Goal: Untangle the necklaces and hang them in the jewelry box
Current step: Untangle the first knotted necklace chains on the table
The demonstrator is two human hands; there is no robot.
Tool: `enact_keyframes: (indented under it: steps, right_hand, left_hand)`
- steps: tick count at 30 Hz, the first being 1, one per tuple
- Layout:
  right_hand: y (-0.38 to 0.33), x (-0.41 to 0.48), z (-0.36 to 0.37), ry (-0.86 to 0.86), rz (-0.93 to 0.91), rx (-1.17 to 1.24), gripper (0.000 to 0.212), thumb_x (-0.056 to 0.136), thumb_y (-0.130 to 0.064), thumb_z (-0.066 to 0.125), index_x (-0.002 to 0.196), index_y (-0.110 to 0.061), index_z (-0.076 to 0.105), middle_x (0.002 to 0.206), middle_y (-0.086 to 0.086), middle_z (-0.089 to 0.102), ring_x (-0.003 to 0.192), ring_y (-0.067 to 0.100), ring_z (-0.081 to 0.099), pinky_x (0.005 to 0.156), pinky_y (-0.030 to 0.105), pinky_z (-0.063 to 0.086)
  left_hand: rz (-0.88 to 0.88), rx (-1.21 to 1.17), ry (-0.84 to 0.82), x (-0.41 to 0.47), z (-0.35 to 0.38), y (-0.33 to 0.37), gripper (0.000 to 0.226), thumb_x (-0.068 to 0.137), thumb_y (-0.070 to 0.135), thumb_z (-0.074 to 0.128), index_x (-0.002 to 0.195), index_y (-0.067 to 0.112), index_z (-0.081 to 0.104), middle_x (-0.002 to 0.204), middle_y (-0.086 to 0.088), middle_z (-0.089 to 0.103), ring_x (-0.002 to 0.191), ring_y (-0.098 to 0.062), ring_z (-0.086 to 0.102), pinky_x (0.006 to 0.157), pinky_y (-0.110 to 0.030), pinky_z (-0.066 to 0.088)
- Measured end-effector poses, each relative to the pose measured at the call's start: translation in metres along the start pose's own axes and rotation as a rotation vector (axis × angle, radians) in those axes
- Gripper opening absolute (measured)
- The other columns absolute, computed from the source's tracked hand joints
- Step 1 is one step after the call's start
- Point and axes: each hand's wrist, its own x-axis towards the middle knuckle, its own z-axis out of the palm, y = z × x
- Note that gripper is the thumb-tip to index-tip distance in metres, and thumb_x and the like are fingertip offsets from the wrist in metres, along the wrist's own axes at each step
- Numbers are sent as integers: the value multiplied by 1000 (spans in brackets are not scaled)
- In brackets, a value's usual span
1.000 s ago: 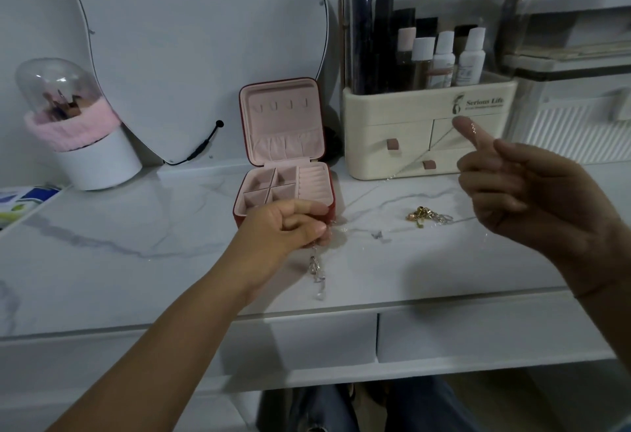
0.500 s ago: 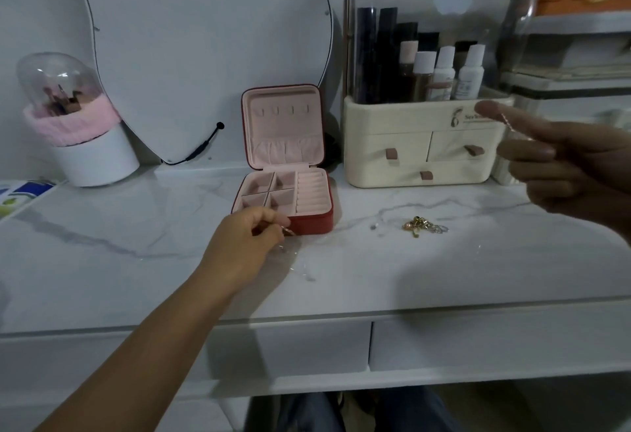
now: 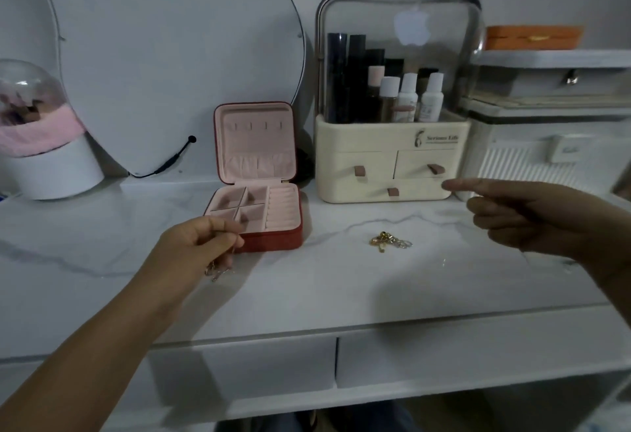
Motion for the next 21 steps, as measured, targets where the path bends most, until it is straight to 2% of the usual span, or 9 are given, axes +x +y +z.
enact_keyframes:
  steps: [2,4,6,7,9,13,15,18,21]
  right_hand:
    - [-13,-4,12,67,38,-150,87,42,-28,94,117,-2,59,58,1,40,39,4,30,31,15,28]
    - [-34,-8,23,124,83,-342,66,58,-28,85,110,3,60,58,4,44,40,6,33,33,16,29]
    - [-56,-13,33,191,114,-591,32,86,-19,60,107,5,61,59,5,49,44,8,38,39,18,33]
    - [-67,-17,37,215,115,-717,26,92,-16,51,103,4,64,61,6,54,46,9,42,43,20,37]
    - [-87,-22,44,251,107,-921,24,95,-14,49,94,0,68,68,9,63,50,11,51,49,21,44]
    - [-115,-25,56,275,159,-1142,19,93,-14,53,89,-3,68,78,10,73,62,14,65,57,22,51]
    - [-122,-25,65,262,177,-1231,18,93,-18,54,88,-7,68,79,4,75,67,11,68,62,21,50]
    - [-128,-26,75,260,104,-1288,18,93,-21,55,85,-11,68,80,-1,73,71,7,67,68,20,48]
    - [-131,-26,84,261,2,-1296,17,92,-23,56,83,-14,67,81,-2,69,74,7,63,71,20,47]
  left_hand:
    - [44,59,-54,0,10,8,21,89,1,57,88,17,71,78,-2,73,64,-10,63,64,-21,52]
    - [80,102,-102,1,22,19,21,88,2,59,84,19,71,77,-1,73,74,-11,66,73,-23,53]
    - [126,169,-148,3,34,31,19,86,2,62,82,19,71,81,5,71,78,-5,66,68,-12,49]
    - [159,227,-158,6,40,36,19,86,4,63,82,20,70,85,9,69,79,-3,65,67,-11,48]
    - [232,400,-166,11,51,45,19,86,11,64,81,29,67,88,14,66,83,-3,63,69,-14,46]
    - [229,625,-189,14,75,64,16,92,13,56,94,28,61,82,16,55,68,4,49,51,-8,39]
    - [252,609,-232,19,91,70,15,92,13,55,93,28,60,91,10,59,75,3,50,57,-7,37]
    - [309,437,-335,23,120,97,7,91,22,59,95,26,62,98,11,63,89,1,55,72,-11,40]
    - [300,202,-574,17,152,146,27,89,35,60,114,24,61,100,17,62,91,4,57,68,-13,41]
